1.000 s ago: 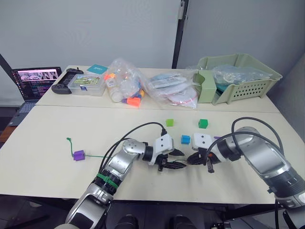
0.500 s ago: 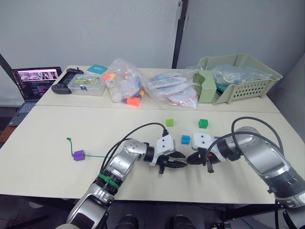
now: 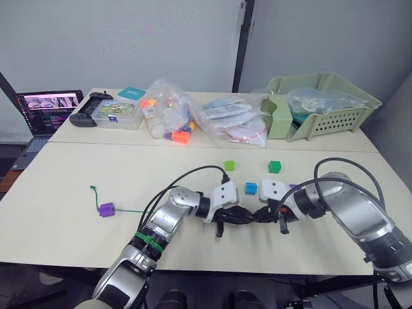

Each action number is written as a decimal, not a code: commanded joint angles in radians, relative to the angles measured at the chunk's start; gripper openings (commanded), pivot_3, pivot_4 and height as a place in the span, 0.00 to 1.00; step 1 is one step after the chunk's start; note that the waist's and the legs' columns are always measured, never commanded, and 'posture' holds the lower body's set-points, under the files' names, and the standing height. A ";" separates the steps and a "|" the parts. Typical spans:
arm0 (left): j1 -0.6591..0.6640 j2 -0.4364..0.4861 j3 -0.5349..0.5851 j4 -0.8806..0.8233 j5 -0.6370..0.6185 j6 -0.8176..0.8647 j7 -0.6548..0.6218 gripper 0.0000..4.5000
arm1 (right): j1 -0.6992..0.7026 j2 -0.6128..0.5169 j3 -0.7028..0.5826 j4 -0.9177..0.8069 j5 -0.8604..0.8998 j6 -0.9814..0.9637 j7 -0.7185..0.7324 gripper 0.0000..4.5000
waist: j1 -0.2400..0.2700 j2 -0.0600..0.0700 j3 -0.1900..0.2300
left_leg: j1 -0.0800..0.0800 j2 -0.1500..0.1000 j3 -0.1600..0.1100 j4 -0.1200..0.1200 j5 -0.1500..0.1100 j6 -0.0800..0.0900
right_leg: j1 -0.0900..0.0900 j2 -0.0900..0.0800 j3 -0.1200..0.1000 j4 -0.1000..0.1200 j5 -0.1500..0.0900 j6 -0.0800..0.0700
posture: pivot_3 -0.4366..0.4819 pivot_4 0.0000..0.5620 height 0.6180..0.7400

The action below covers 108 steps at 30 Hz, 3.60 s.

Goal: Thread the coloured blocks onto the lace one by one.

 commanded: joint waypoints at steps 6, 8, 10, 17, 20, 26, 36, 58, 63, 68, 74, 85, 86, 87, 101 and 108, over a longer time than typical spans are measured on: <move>-0.016 0.019 0.006 -0.038 -0.007 -0.028 -0.020 0.48 | 0.003 -0.014 -0.017 -0.042 0.016 -0.003 -0.007 0.00 | 0.000 0.000 0.000 | 0.000 0.000 0.000 0.000 0.000 0.000 | 0.000 0.000 0.000 0.000 0.000 0.000 | 0.48 0.27 1.00; -0.010 0.033 0.011 -0.060 -0.016 -0.016 -0.026 0.48 | 0.004 -0.014 -0.016 -0.040 0.015 -0.004 -0.007 0.00 | 0.000 0.000 0.000 | 0.000 0.000 0.000 0.000 0.000 0.000 | 0.000 0.000 0.000 0.000 0.000 0.000 | 0.48 0.27 1.00; -0.006 0.040 0.012 -0.072 -0.020 -0.011 -0.027 0.48 | 0.005 -0.014 -0.017 -0.040 0.015 -0.004 -0.007 0.00 | 0.000 0.000 0.000 | 0.000 0.000 0.000 0.000 0.000 0.000 | 0.000 0.000 0.000 0.000 0.000 0.000 | 0.48 0.27 1.00; 0.001 0.030 0.013 -0.071 -0.025 -0.003 -0.015 0.48 | -0.002 -0.008 -0.014 -0.027 0.013 -0.010 -0.007 0.00 | 0.001 0.000 0.000 | 0.000 0.000 0.000 0.000 0.000 0.000 | 0.000 0.000 0.000 0.000 0.000 0.000 | 0.48 0.27 1.00; -0.015 0.020 0.013 -0.046 -0.018 -0.009 -0.015 0.36 | -0.003 -0.008 -0.015 -0.021 0.012 -0.016 -0.006 0.00 | 0.001 0.000 0.000 | 0.000 0.000 0.000 0.000 0.000 0.000 | 0.000 0.000 0.000 0.000 0.000 0.000 | 0.48 0.27 1.00; -0.027 0.003 0.013 -0.023 -0.017 -0.017 -0.018 0.01 | 0.001 -0.008 -0.017 -0.023 0.013 -0.017 -0.009 0.00 | 0.000 0.000 0.000 | 0.000 0.000 0.000 0.000 0.000 0.000 | 0.000 0.000 0.000 0.000 0.000 0.000 | 0.48 0.27 1.00; -0.037 -0.001 0.008 0.002 -0.001 -0.040 -0.014 0.01 | 0.018 -0.007 -0.042 -0.035 0.034 0.010 -0.029 0.00 | 0.001 0.000 0.000 | 0.000 0.000 0.000 0.000 0.000 0.000 | 0.000 0.000 0.000 0.000 0.000 0.000 | 0.48 0.27 1.00; -0.022 -0.007 0.111 0.103 -0.086 -0.068 -0.061 0.00 | 0.751 0.321 -0.900 -0.281 0.314 -0.015 -0.426 0.99 | 0.017 0.001 -0.001 | 0.002 -0.001 -0.001 0.002 0.000 0.000 | 0.006 -0.001 0.002 -0.002 0.001 0.002 | 0.48 0.27 1.00; -0.001 0.001 0.131 0.032 -0.129 -0.026 -0.074 0.00 | 0.765 0.374 -0.848 -0.250 0.256 -0.128 -0.538 0.99 | 0.001 0.001 -0.001 | 0.004 0.000 0.000 0.001 0.000 0.000 | 0.007 0.001 0.002 -0.002 0.000 0.002 | 0.48 0.27 1.00; 0.024 0.013 0.132 -0.035 -0.134 0.011 -0.039 0.00 | 0.668 0.390 -0.772 -0.153 0.207 -0.168 -0.647 0.99 | -0.003 0.002 -0.002 | 0.005 0.000 0.000 0.001 0.000 0.000 | 0.007 0.001 0.002 -0.002 0.000 0.002 | 0.48 0.27 1.00; 0.057 0.030 0.127 -0.087 -0.129 0.037 -0.007 0.00 | 0.492 0.433 -0.678 0.002 0.148 -0.211 -0.771 0.99 | -0.003 0.003 -0.002 | 0.005 0.000 0.000 0.000 0.000 0.000 | 0.007 0.002 0.003 -0.002 0.000 0.002 | 0.48 0.27 1.00; 0.082 0.059 0.094 -0.151 -0.115 0.063 0.027 0.00 | 0.244 0.452 -0.574 0.317 0.053 -0.269 -0.896 0.94 | -0.001 0.003 -0.002 | 0.005 -0.001 0.000 -0.001 0.000 0.000 | 0.007 0.000 0.003 -0.003 0.001 0.002 | 0.48 0.27 1.00; 0.081 0.060 0.094 -0.152 -0.115 0.063 0.028 0.00 | 0.238 0.455 -0.574 0.328 0.052 -0.272 -0.907 0.87 | -0.002 0.003 -0.002 | 0.005 -0.001 0.000 -0.001 0.000 0.000 | 0.007 0.000 0.003 -0.003 0.001 0.002 | 0.48 0.27 1.00; 0.080 0.061 0.095 -0.152 -0.116 0.064 0.029 0.00 | 0.236 0.463 -0.576 0.335 0.055 -0.269 -0.918 0.80 | -0.002 0.003 -0.002 | 0.005 -0.001 0.000 -0.002 0.000 0.000 | 0.007 0.000 0.003 -0.003 0.001 0.002 | 0.48 0.27 1.00; 0.052 0.042 0.088 -0.114 -0.122 0.051 0.017 0.00 | 0.425 0.552 -0.585 0.042 0.157 -0.182 -0.973 0.27 | -0.001 0.003 -0.002 | 0.005 -0.001 -0.001 -0.002 0.000 0.000 | 0.007 0.000 0.003 -0.003 0.001 0.002 | 0.48 0.27 1.00; 0.027 0.033 0.078 -0.070 -0.123 0.042 -0.019 0.00 | 0.619 0.658 -0.546 -0.191 0.170 -0.129 -1.062 0.27 | -0.002 0.004 -0.002 | 0.005 0.000 0.000 -0.002 0.000 0.000 | 0.006 0.001 0.003 -0.004 0.000 0.002 | 0.48 0.27 1.00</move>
